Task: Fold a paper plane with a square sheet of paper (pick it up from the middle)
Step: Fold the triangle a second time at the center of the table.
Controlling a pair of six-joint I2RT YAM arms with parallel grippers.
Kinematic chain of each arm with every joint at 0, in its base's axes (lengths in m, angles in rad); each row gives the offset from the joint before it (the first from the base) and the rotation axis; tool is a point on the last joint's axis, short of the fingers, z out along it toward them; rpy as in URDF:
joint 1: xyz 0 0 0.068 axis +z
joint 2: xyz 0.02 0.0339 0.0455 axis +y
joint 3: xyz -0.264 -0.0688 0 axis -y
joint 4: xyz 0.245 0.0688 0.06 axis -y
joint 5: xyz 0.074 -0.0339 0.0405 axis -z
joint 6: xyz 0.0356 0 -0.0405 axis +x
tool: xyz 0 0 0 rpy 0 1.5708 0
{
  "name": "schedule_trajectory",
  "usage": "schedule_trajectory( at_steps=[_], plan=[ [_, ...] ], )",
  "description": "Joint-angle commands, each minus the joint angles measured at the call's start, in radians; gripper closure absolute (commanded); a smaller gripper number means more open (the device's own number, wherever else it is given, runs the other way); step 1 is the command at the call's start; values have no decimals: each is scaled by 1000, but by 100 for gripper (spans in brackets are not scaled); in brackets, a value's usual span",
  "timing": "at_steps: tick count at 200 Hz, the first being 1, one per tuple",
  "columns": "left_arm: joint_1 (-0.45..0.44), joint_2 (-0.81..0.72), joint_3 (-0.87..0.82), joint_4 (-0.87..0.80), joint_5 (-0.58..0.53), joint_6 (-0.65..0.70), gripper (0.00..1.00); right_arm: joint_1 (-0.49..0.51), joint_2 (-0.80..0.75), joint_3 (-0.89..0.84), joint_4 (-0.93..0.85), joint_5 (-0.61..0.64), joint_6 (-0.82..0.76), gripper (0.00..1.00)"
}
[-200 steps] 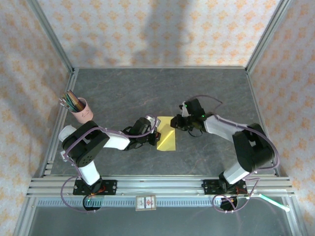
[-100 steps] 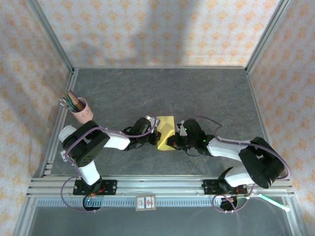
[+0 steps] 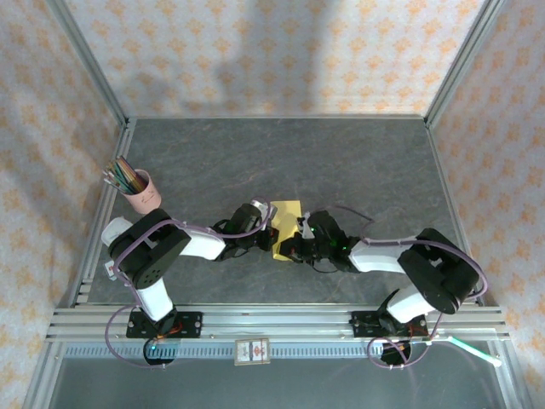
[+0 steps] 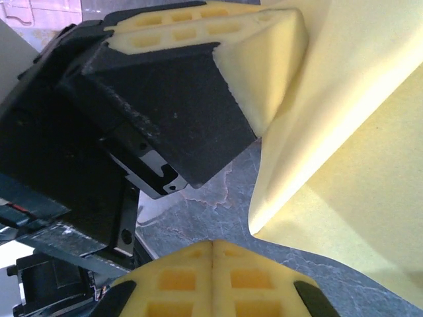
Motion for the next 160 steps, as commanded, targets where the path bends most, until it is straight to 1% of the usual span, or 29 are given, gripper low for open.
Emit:
schedule_trajectory(
  at_steps=[1,62,160],
  plan=[
    [-4,62,-8,-114,-50,-2,100,10,26,32,43,23,5,98],
    [-5,65,-8,-113,-45,-2,100,11,81,75,35,24,-13,99],
    [-4,67,0,-128,-50,9,100,11,149,90,2,57,-49,99]
  ],
)
